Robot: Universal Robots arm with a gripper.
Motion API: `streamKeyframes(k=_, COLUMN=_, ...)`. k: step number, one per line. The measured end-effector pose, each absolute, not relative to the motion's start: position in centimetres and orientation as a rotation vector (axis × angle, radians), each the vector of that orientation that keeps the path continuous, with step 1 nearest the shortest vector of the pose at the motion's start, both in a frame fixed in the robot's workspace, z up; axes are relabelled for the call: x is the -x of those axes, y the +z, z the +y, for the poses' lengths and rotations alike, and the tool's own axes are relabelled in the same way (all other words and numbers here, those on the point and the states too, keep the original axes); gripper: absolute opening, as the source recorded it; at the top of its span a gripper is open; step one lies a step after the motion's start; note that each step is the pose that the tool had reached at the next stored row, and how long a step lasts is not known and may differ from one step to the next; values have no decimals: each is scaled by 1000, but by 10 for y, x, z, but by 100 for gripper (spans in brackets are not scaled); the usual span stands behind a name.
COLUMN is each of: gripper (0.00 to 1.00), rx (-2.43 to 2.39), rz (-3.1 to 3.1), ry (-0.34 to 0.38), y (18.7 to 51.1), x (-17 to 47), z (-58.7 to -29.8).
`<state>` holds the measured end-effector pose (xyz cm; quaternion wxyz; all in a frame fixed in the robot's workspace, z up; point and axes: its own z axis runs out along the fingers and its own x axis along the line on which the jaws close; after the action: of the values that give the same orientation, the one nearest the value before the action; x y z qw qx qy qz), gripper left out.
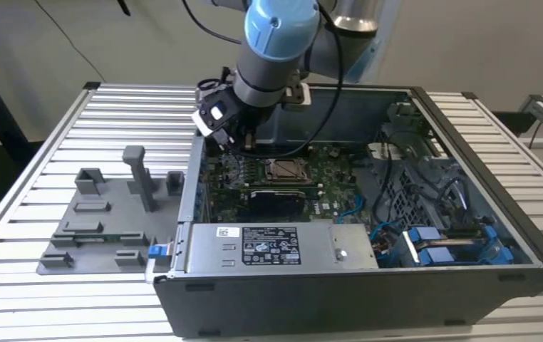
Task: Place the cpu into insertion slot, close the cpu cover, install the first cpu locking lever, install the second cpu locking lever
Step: 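Install the first cpu locking lever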
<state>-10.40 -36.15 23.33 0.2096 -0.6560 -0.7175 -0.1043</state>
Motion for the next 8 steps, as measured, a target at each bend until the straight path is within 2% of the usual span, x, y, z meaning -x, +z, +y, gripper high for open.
streamKeyframes(k=8, gripper=11, rx=1820, rz=-1992, ry=-297, y=233, x=96, z=-364)
